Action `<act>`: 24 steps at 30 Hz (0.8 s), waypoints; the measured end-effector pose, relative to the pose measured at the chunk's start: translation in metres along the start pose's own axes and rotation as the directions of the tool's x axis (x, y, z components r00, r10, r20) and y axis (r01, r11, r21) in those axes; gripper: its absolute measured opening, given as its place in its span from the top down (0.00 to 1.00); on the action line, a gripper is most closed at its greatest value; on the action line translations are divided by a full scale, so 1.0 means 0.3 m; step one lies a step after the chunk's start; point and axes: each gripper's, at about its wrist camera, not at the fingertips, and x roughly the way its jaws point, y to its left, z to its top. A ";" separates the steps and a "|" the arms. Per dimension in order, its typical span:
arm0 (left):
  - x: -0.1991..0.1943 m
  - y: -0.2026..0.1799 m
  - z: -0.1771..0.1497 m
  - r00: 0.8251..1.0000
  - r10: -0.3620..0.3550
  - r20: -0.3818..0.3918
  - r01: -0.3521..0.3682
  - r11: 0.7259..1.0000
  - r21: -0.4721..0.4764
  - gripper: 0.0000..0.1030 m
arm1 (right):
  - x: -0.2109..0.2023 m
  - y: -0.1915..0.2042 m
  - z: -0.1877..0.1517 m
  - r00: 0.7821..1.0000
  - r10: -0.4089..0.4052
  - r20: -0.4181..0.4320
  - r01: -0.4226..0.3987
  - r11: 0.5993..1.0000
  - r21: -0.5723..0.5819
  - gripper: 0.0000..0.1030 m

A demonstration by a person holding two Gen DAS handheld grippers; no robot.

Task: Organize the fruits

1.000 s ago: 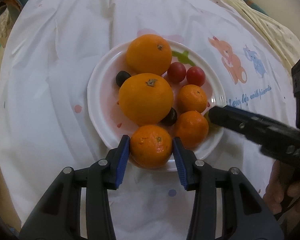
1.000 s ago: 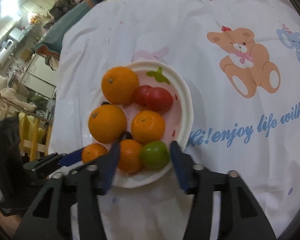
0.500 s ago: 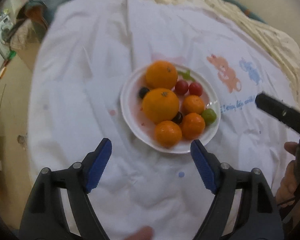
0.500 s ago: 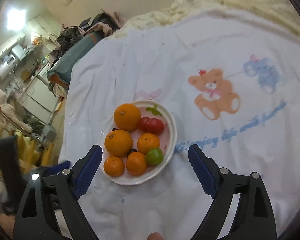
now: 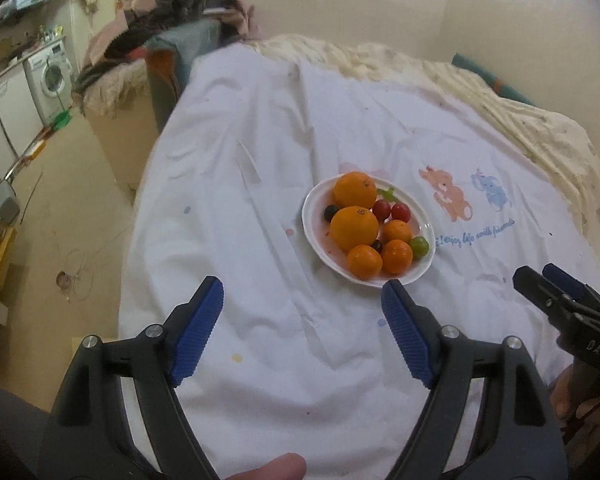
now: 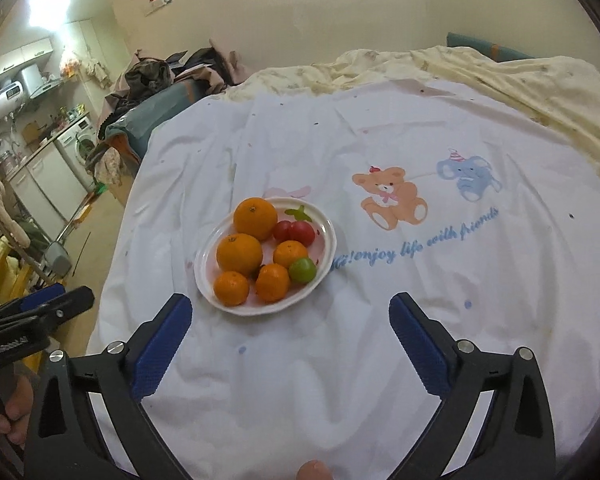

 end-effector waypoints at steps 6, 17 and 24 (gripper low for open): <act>-0.041 0.014 -0.032 0.998 -0.003 0.066 0.003 1.000 -0.009 0.01 | -0.050 0.042 -0.043 0.995 -0.068 0.070 0.069 0.998 -0.012 0.00; -0.006 0.024 -0.054 0.998 0.031 0.060 -0.032 0.999 0.007 0.01 | -0.043 0.079 -0.063 0.992 -0.095 0.083 0.098 0.994 -0.040 0.00; 0.002 0.024 -0.054 0.998 0.027 0.054 -0.027 1.000 0.003 0.01 | -0.021 0.065 -0.062 0.994 -0.092 0.065 0.094 0.995 -0.016 0.00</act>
